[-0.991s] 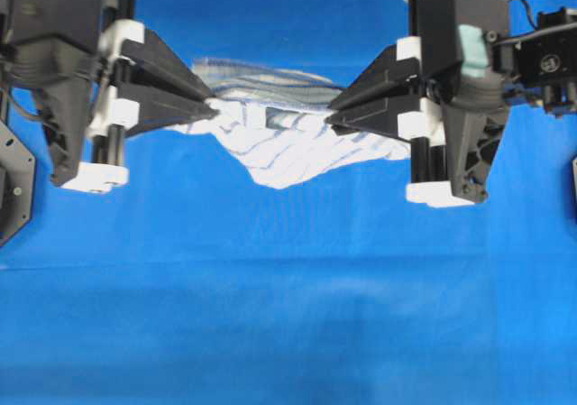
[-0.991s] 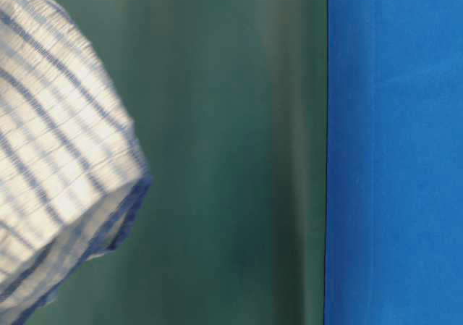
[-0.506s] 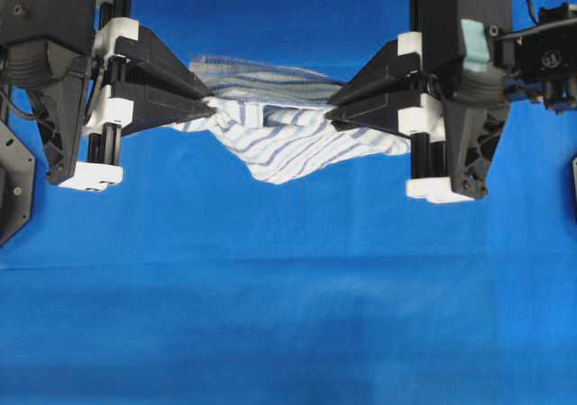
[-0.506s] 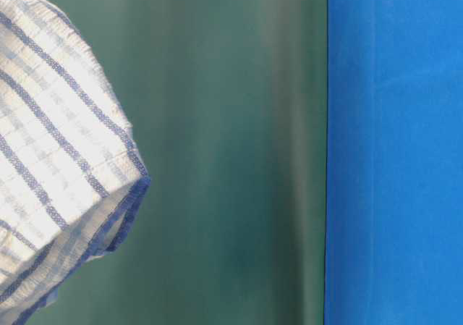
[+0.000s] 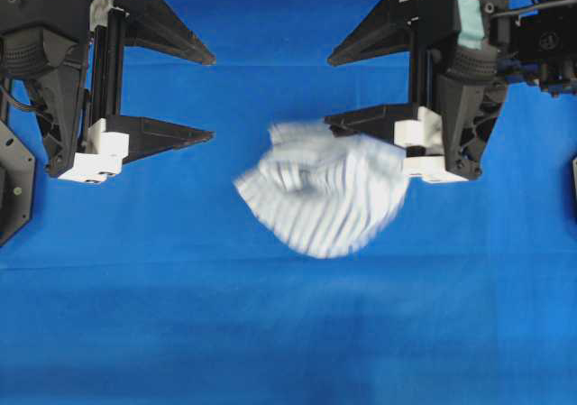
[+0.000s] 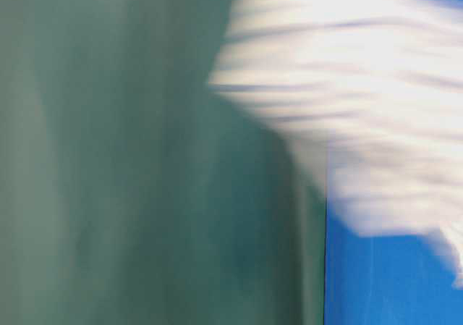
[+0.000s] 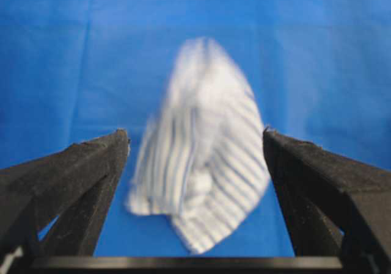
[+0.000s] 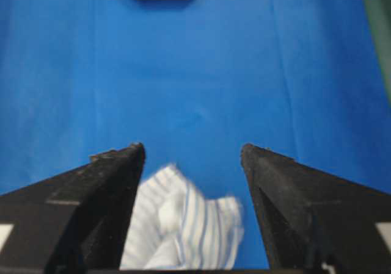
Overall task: Lift the towel with both arms.
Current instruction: 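Open both grippers and drop the towel onto the table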
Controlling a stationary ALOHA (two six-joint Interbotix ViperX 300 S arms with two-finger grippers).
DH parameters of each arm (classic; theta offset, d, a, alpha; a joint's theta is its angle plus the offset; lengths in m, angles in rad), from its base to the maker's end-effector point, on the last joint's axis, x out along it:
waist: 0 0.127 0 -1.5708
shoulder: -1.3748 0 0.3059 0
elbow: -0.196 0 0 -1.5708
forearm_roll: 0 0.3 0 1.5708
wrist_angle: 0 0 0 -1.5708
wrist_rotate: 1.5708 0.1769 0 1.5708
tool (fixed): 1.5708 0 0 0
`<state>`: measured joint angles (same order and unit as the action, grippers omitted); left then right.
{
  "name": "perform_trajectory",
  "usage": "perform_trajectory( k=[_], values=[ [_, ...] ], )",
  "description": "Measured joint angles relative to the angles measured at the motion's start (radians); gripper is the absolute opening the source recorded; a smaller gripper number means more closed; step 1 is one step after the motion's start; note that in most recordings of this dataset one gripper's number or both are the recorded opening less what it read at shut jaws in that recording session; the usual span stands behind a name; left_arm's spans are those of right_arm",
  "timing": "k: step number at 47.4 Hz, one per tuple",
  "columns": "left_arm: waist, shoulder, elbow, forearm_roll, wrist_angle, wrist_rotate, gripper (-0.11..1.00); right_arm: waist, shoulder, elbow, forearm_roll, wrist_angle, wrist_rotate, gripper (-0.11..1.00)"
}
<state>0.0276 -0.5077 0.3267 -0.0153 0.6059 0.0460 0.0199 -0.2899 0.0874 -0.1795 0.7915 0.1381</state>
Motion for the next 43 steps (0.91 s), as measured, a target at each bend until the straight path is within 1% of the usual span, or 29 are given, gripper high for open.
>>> perform_trajectory(
  k=[9,14,19,24,31,36,43],
  values=[
    [0.0,0.002,0.021,0.0,-0.003,0.0,0.9,-0.005,0.0,0.021,-0.002,0.0,0.008,0.66],
    [0.0,0.014,0.058,0.0,-0.023,0.0,0.9,-0.003,0.0,0.058,-0.002,-0.003,0.034,0.66],
    [0.0,0.032,0.124,0.0,-0.091,-0.002,0.9,-0.003,0.0,0.117,0.0,-0.034,0.058,0.66],
    [0.002,0.06,0.202,-0.002,-0.189,-0.002,0.9,0.006,0.0,0.202,-0.002,-0.094,0.087,0.66],
    [0.0,0.106,0.285,-0.002,-0.29,-0.002,0.9,0.029,-0.002,0.313,0.0,-0.173,0.138,0.66],
    [-0.006,0.149,0.327,-0.002,-0.35,-0.002,0.9,0.048,0.003,0.391,-0.002,-0.233,0.176,0.66],
    [-0.041,0.222,0.365,-0.003,-0.445,-0.003,0.9,0.084,0.04,0.48,0.0,-0.318,0.221,0.66]
  ],
)
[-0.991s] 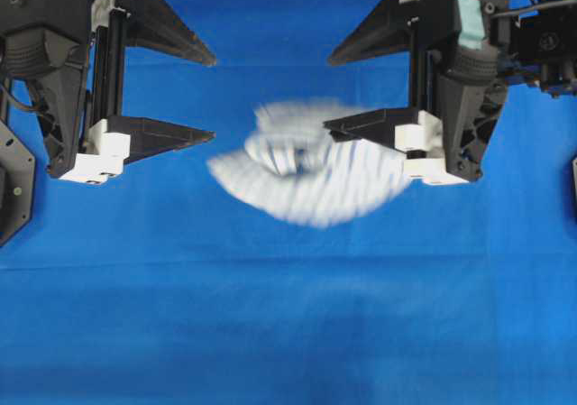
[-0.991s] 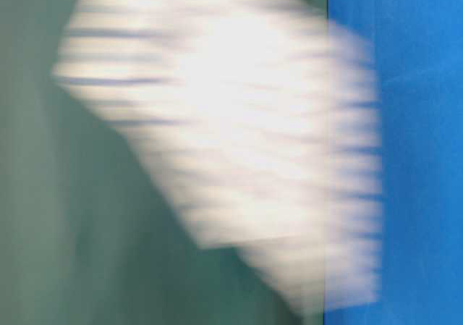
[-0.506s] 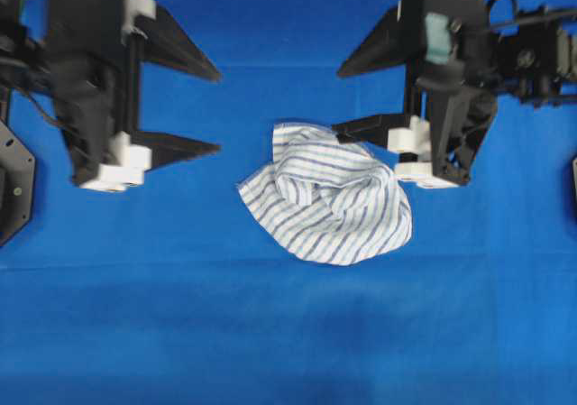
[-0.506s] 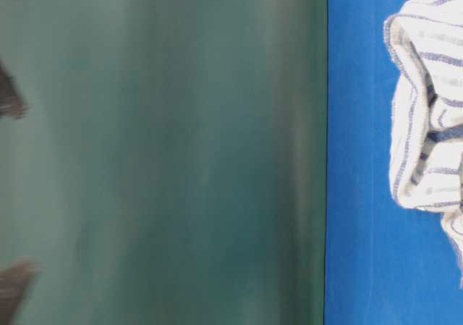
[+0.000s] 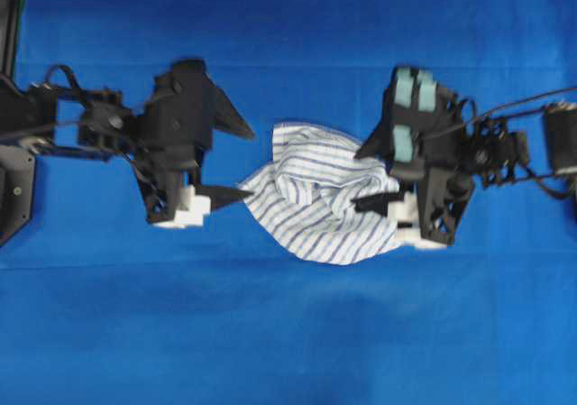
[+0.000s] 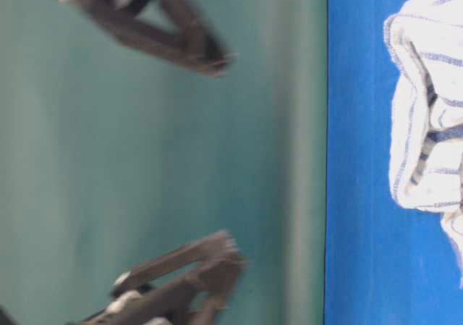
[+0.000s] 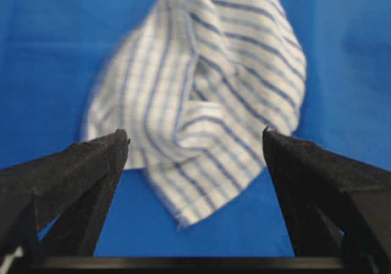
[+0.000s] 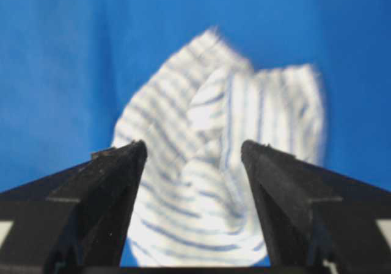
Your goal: Lift the towel with both arms.
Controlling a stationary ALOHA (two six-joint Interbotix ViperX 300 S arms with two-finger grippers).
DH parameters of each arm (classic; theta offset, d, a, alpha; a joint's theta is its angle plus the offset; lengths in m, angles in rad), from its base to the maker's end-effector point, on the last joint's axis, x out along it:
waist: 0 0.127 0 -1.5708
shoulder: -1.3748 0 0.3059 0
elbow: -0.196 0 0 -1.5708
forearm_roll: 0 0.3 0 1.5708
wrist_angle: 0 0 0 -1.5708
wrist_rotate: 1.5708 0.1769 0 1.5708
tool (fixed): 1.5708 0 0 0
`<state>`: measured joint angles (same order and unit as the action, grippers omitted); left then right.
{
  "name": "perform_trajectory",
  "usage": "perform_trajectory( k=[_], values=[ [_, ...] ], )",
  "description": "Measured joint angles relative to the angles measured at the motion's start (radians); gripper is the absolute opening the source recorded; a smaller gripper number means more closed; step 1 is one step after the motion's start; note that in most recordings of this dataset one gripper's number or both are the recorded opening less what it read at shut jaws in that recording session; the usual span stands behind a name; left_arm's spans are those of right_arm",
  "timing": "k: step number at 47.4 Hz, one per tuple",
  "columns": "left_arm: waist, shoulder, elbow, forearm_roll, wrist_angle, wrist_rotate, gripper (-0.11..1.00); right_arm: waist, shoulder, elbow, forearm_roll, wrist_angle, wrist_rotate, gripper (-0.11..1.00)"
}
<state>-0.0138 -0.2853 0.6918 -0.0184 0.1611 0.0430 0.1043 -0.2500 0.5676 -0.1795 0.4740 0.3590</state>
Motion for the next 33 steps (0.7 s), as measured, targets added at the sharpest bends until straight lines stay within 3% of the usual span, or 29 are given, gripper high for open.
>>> perform_trajectory(
  k=[16,33],
  values=[
    [-0.031,0.242,0.06,0.0,-0.227,-0.002,0.9,0.054,0.201,0.08,0.0,-0.163,0.061,0.66],
    [-0.051,0.43,0.058,0.0,-0.298,0.0,0.9,0.054,0.371,0.078,-0.002,-0.316,0.061,0.66]
  ],
)
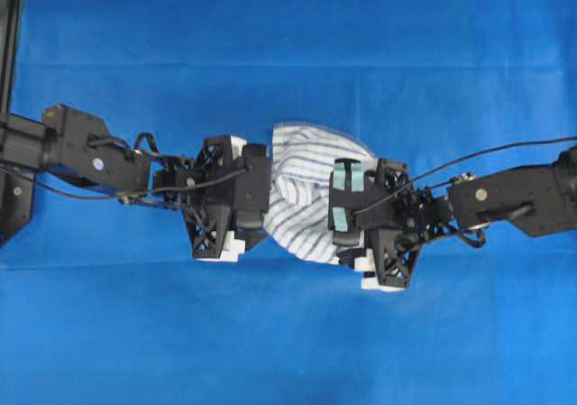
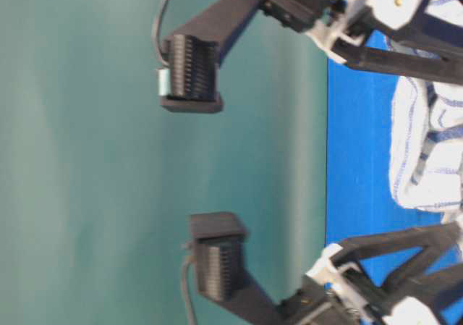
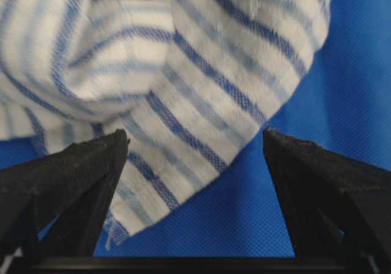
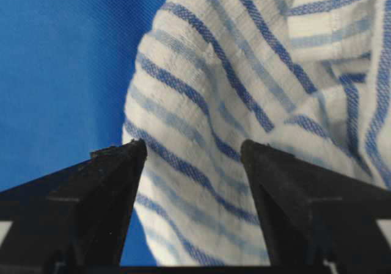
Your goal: Lift the towel with both arms.
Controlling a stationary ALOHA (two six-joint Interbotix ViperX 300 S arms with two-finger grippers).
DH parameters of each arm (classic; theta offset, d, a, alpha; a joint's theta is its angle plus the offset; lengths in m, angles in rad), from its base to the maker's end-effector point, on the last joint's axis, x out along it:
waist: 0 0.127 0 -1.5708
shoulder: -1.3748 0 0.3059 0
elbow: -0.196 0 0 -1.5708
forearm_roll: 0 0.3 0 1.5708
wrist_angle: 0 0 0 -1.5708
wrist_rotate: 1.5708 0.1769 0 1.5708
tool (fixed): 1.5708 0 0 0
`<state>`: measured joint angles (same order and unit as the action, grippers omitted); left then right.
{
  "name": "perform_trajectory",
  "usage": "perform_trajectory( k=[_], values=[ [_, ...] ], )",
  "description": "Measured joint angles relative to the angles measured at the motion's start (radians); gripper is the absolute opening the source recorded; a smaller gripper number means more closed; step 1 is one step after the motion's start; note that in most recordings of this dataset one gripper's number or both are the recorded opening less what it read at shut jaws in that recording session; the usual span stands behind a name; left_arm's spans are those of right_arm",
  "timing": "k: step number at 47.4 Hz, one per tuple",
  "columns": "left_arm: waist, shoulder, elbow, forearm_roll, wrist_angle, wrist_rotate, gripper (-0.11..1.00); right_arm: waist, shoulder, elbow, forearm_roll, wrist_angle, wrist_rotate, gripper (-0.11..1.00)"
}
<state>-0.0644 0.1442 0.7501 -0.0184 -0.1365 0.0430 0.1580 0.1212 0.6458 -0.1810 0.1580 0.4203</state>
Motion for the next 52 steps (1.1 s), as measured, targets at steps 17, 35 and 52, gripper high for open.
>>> perform_trajectory(
  k=[17,35,52],
  values=[
    [-0.009,0.04,-0.003,-0.002,-0.049,0.0,0.81,0.005,0.066,-0.011,0.003,-0.04,0.002,0.65],
    [-0.009,0.04,-0.009,-0.003,-0.041,-0.005,0.01,0.005,0.063,-0.017,0.003,-0.035,0.0,0.02],
    [-0.009,-0.112,-0.031,-0.006,0.118,-0.014,0.01,-0.005,-0.061,-0.057,0.005,0.052,0.003,0.02]
  ],
)
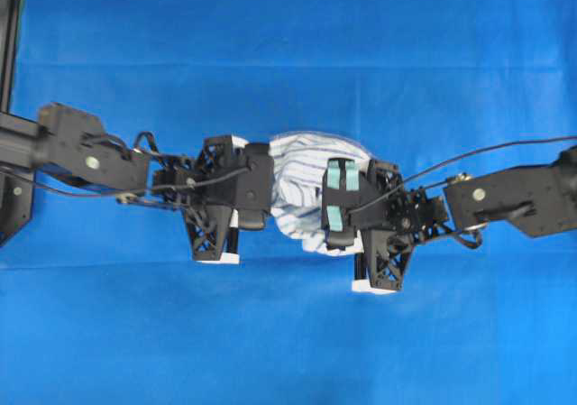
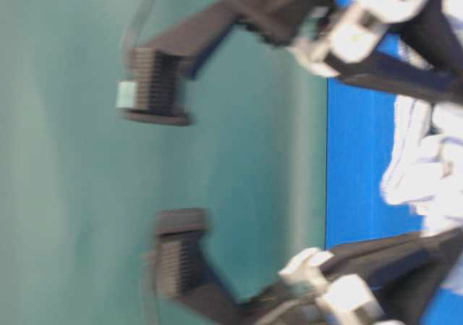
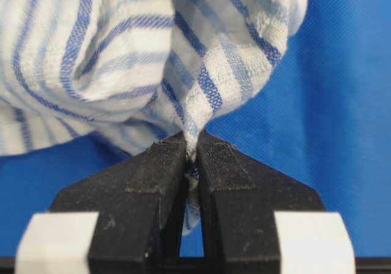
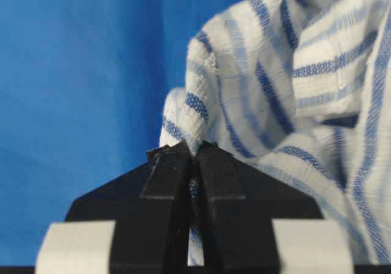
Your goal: Lift the towel with both arms.
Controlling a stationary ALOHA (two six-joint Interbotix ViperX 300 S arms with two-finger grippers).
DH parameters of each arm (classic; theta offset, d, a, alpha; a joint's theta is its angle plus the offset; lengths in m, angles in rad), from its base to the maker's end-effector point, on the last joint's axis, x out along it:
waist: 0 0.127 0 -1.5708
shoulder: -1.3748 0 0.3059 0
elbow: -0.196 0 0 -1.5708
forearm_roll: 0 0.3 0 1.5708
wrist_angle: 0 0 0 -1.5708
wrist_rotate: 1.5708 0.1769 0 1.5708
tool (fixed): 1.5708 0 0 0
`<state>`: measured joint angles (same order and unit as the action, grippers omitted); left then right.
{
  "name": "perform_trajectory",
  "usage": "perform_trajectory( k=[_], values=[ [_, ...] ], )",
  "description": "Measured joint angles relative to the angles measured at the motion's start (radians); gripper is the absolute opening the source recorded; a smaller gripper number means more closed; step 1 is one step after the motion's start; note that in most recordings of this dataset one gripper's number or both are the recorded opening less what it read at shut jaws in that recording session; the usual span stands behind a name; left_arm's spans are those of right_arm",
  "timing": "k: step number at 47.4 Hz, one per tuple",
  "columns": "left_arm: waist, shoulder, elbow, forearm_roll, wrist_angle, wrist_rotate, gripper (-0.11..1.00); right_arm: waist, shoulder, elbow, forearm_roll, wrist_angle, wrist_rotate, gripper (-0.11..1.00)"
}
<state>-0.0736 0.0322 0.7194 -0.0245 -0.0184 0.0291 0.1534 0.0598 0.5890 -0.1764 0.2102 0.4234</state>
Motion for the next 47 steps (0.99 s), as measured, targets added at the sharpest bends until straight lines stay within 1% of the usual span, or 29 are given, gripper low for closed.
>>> perform_trajectory(
  k=[5,11,16,27,37,47],
  values=[
    [-0.002,-0.1,-0.009,0.0,0.074,0.0,0.01,-0.011,-0.055,-0.04,0.0,0.092,0.0,0.02],
    [0.0,-0.209,-0.028,0.0,0.164,0.0,0.01,-0.025,-0.127,-0.11,-0.003,0.213,-0.011,0.02],
    [0.006,-0.304,-0.049,0.0,0.241,0.002,0.01,-0.035,-0.173,-0.163,-0.011,0.29,-0.014,0.02],
    [0.023,-0.476,-0.124,0.0,0.407,0.002,0.01,-0.058,-0.252,-0.291,-0.061,0.451,-0.015,0.02],
    [0.054,-0.56,-0.193,0.0,0.506,0.005,0.01,-0.06,-0.293,-0.425,-0.11,0.572,-0.02,0.02],
    [0.066,-0.607,-0.276,0.003,0.588,0.008,0.01,-0.058,-0.307,-0.535,-0.132,0.658,-0.025,0.02]
  ],
)
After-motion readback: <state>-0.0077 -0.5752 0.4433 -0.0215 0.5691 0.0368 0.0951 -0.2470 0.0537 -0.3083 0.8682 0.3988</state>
